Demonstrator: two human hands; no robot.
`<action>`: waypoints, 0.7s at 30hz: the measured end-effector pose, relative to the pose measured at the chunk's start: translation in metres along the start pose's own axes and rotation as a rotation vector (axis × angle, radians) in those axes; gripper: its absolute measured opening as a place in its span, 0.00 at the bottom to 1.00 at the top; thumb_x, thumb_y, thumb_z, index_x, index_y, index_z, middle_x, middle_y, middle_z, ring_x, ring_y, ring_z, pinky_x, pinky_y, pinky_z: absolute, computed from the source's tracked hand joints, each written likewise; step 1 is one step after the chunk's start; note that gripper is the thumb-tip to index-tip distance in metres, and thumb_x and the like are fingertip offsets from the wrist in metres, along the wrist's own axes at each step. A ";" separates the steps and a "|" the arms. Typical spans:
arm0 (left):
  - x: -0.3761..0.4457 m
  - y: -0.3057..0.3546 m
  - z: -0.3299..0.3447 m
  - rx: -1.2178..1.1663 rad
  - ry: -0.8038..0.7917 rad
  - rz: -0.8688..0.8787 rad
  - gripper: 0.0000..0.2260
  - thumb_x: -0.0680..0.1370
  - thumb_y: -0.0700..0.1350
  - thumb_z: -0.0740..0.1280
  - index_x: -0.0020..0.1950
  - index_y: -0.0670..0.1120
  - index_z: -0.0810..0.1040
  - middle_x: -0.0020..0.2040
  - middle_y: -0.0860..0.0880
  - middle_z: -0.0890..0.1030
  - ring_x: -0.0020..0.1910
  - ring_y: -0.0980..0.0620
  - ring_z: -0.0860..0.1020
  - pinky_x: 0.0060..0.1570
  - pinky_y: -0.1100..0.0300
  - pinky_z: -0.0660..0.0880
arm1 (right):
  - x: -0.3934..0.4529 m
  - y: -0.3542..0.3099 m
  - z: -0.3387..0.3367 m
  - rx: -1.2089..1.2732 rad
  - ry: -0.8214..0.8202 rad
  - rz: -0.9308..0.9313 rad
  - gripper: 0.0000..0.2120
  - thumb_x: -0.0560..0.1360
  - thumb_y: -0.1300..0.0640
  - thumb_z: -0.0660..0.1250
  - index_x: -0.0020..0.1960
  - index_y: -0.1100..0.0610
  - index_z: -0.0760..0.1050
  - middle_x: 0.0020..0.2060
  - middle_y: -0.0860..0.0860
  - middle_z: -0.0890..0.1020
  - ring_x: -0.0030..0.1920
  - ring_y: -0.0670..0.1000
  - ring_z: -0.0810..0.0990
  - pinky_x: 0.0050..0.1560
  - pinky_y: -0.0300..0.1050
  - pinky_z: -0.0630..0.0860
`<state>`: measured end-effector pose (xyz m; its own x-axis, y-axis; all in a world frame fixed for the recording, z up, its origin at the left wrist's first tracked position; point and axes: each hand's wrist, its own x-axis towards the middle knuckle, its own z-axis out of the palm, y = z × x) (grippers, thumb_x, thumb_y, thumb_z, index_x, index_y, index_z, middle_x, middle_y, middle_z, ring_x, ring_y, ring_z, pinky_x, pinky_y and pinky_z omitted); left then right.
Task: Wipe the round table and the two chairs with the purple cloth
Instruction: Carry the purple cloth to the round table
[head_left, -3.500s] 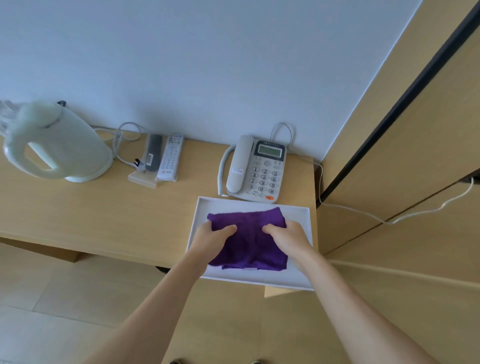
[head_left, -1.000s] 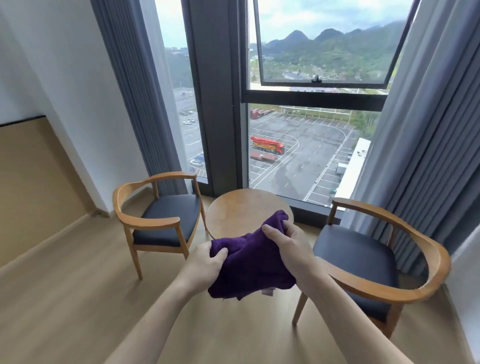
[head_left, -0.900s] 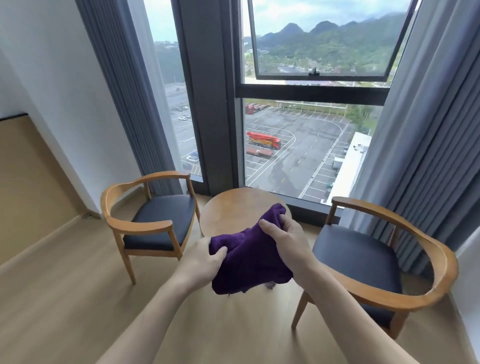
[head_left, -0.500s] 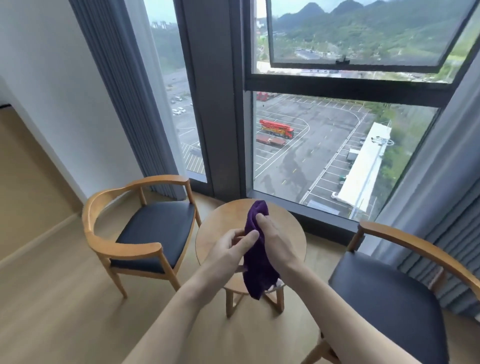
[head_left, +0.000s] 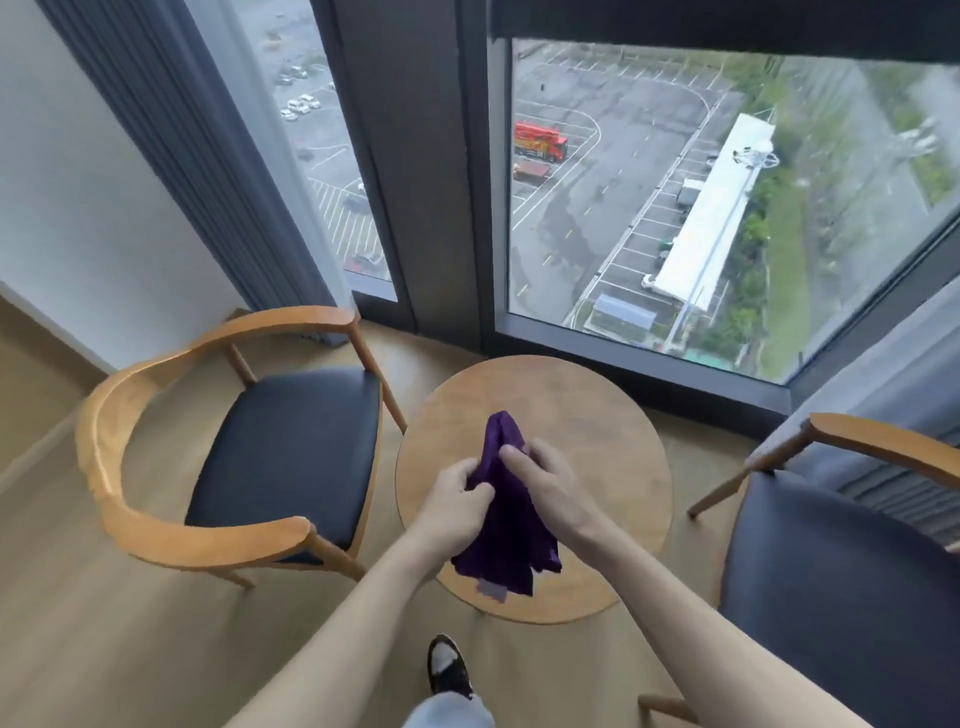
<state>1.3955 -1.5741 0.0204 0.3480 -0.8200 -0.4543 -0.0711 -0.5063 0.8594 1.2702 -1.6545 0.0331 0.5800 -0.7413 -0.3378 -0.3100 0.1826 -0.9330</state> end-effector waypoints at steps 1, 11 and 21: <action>0.019 -0.003 -0.010 0.050 -0.025 -0.032 0.14 0.80 0.39 0.59 0.53 0.52 0.82 0.45 0.51 0.87 0.46 0.48 0.85 0.48 0.52 0.82 | 0.018 0.006 -0.002 -0.076 0.019 0.017 0.18 0.80 0.49 0.68 0.47 0.65 0.70 0.40 0.54 0.76 0.40 0.52 0.74 0.44 0.52 0.72; 0.226 -0.052 -0.068 0.466 0.060 -0.068 0.12 0.77 0.37 0.65 0.60 0.45 0.77 0.53 0.48 0.79 0.53 0.49 0.77 0.48 0.60 0.71 | 0.179 0.085 -0.084 -0.657 0.257 0.213 0.06 0.75 0.60 0.68 0.51 0.57 0.75 0.51 0.55 0.77 0.55 0.58 0.76 0.54 0.51 0.72; 0.313 -0.158 -0.040 0.562 0.142 -0.106 0.17 0.78 0.41 0.65 0.66 0.49 0.73 0.65 0.49 0.73 0.68 0.48 0.71 0.65 0.56 0.68 | 0.249 0.204 -0.001 -0.568 0.176 0.473 0.18 0.78 0.54 0.63 0.66 0.56 0.69 0.69 0.56 0.66 0.70 0.59 0.65 0.68 0.59 0.68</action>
<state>1.5534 -1.7404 -0.2479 0.4997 -0.7330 -0.4615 -0.5003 -0.6792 0.5371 1.3506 -1.8025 -0.2416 0.1749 -0.7676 -0.6166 -0.8635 0.1813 -0.4706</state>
